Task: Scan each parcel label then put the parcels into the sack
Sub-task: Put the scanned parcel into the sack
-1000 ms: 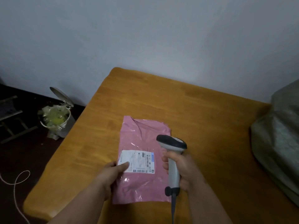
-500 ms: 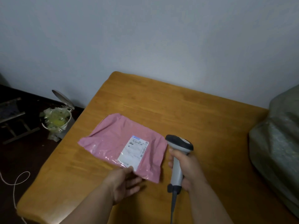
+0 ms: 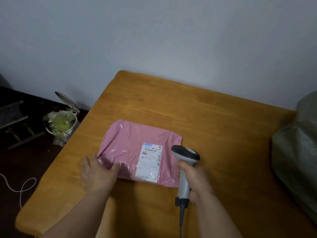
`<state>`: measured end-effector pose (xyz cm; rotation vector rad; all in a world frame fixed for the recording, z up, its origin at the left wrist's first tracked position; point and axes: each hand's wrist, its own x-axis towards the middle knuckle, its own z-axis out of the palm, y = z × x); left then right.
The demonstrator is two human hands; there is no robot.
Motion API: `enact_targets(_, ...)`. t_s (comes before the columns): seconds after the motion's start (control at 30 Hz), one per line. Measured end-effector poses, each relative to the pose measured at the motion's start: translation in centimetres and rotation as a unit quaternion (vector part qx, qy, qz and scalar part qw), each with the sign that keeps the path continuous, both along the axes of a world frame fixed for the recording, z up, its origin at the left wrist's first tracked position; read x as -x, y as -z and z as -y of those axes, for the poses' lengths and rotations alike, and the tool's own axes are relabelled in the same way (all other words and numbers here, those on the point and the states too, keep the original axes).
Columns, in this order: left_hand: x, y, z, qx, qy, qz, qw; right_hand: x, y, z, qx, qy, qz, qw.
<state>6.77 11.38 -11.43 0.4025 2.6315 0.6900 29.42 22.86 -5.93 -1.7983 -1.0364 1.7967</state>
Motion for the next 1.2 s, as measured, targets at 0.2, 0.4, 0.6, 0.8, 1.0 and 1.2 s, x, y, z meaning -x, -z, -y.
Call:
enact_targets(0.2, 1.4, 1.7, 0.2, -0.063, -0.054, 0.181, 0.98, 1.4, 1.1, 0.5, 0.031, -0.019, -0.005, 0.999)
enact_targets(0.4, 1.3, 1.4, -1.0, -0.138, -0.078, 0.312, 0.937, 2.5, 1.9, 0.7, 0.057, -0.017, -0.025, 0.998)
enact_targets(0.6, 1.3, 0.2, -1.8, -0.145, -0.098, 0.458, 0.872, 1.9, 2.0, 0.5, 0.065, -0.008, -0.041, 0.997)
enact_targets(0.8, -0.1, -0.9, -1.9, -0.207, -0.08, 0.515, 0.828, 1.6, 1.2, 0.9, 0.05, -0.02, -0.045, 0.998)
enact_targets(1.0, -0.6, -1.9, -1.8, -0.306, -0.12, 0.483, 0.812, 0.5, -1.5, 0.7, -0.024, 0.016, -0.058, 0.998)
enact_targets(1.2, -1.5, -4.2, -1.7, -0.362, -0.089, 0.451, 0.811, -1.2, -5.6, 0.4, -0.07, -0.049, -0.118, 0.989)
